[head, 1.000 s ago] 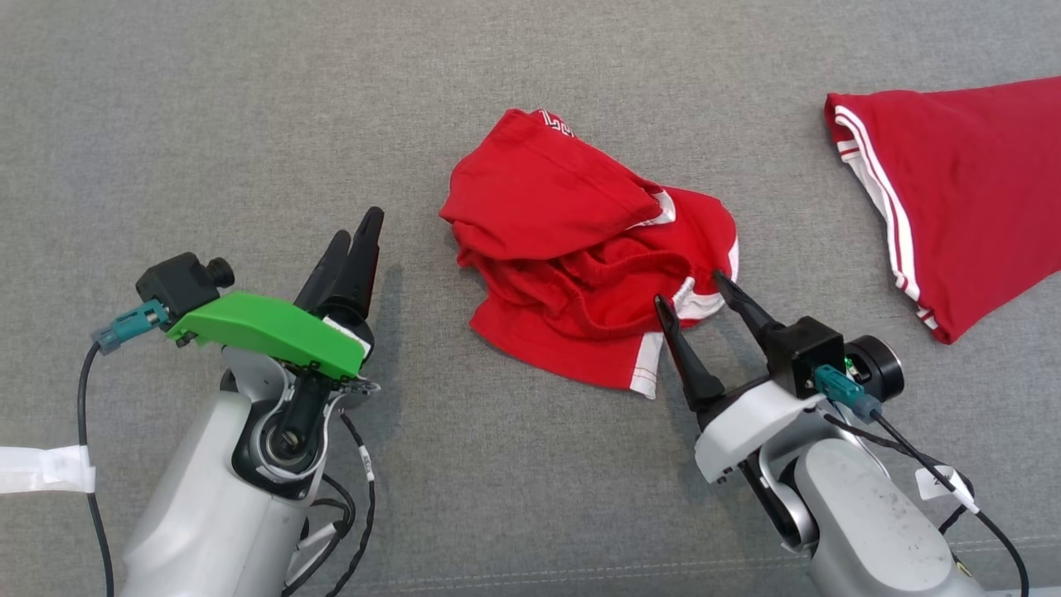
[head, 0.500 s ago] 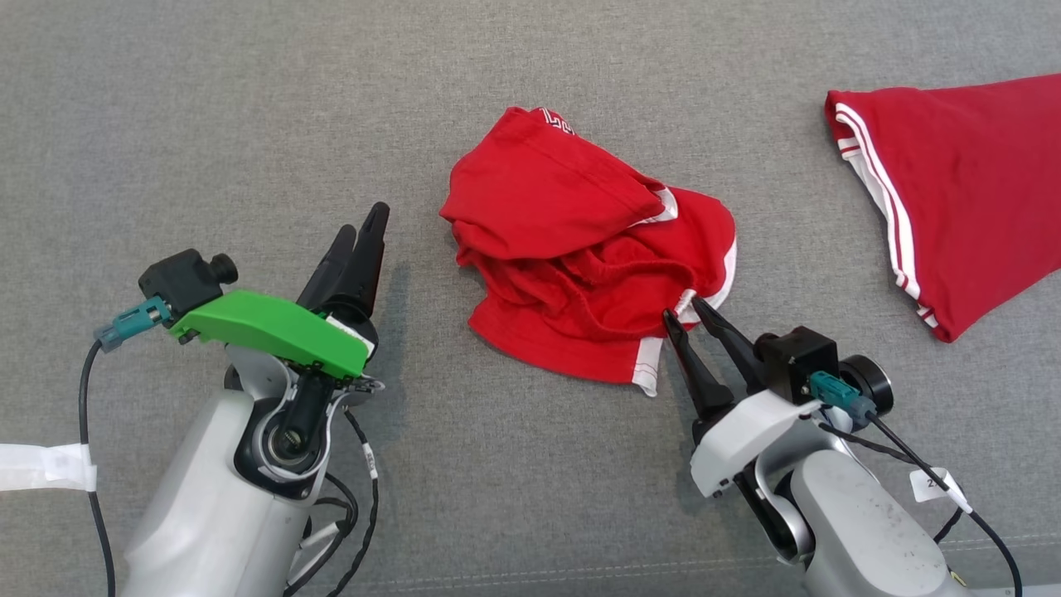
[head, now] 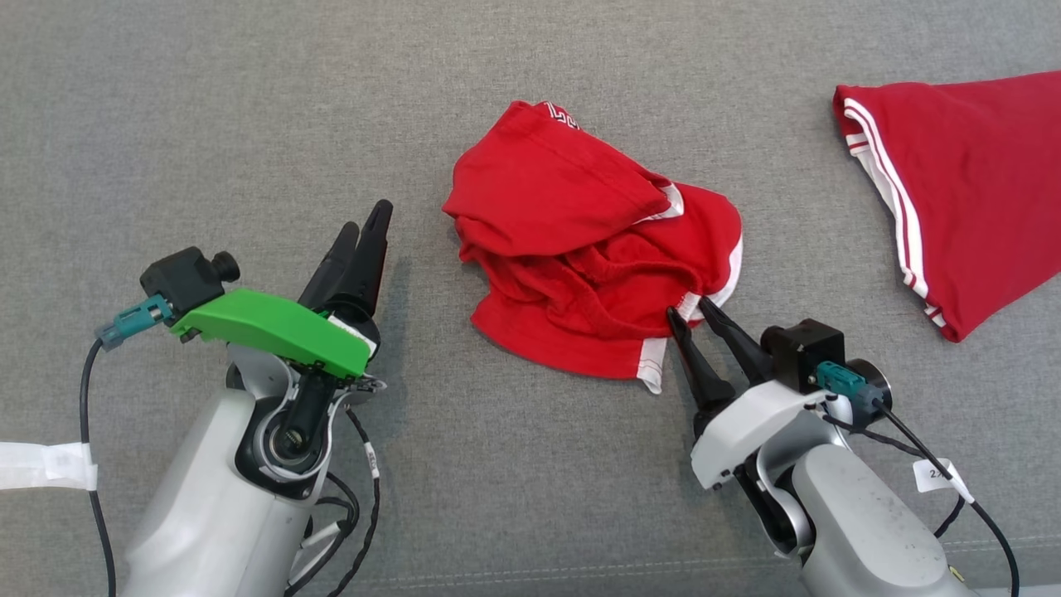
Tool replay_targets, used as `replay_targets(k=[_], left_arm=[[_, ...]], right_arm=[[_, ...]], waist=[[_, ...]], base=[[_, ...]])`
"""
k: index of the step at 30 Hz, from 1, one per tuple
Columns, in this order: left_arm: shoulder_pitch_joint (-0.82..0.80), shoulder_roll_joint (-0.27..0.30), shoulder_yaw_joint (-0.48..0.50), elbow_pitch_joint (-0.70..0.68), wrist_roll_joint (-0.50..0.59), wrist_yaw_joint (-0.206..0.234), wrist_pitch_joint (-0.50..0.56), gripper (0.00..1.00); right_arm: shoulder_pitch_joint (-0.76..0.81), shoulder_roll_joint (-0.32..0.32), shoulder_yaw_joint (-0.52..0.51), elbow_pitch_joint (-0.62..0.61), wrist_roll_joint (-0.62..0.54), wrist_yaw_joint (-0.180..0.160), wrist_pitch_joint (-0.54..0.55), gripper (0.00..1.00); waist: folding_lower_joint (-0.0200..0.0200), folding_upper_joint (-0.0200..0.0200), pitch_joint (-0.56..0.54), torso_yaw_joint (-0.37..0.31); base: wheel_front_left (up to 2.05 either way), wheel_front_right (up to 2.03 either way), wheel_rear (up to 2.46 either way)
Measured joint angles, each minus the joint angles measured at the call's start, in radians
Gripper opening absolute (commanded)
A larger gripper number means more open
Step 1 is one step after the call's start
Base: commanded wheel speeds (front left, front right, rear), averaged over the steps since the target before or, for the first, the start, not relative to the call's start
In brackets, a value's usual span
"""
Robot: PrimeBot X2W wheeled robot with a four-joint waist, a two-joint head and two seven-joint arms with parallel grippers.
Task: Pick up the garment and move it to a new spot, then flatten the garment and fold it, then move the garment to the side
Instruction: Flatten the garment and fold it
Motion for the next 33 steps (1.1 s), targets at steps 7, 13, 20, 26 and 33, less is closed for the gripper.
replay_targets(k=[7,13,20,26,33], left_arm=[[0.0,0.0,-0.001,-0.002,0.0,0.0,0.0,1.0],[0.002,0.0,-0.001,-0.002,0.0,0.0,0.0,1.0],[0.012,0.002,0.008,-0.001,0.0,-0.009,-0.01,1.0],[0.035,-0.002,-0.018,0.004,0.0,-0.01,-0.008,1.0],[0.036,-0.008,-0.021,0.003,0.0,-0.01,-0.008,1.0]], right_arm=[[-0.002,0.002,-0.003,0.012,0.014,0.002,0.003,0.16],[-0.031,0.005,-0.01,-0.004,0.069,0.02,-0.003,0.0],[-0.167,0.005,-0.029,-0.102,0.086,0.05,-0.012,0.0],[-0.299,-0.019,-0.083,-0.198,0.12,0.071,0.013,0.0],[-0.377,-0.063,-0.116,-0.257,0.155,0.08,0.067,0.0]], waist=[[0.0,0.0,0.002,0.007],[0.0,0.0,0.002,0.008],[0.0,0.0,-0.017,0.002],[0.0,0.0,-0.053,-0.004],[0.0,0.0,-0.083,0.005]], base=[[0.0,0.0,0.0],[0.0,0.0,0.0],[0.0,0.0,0.0],[0.0,0.0,0.0],[0.0,0.0,0.0]])
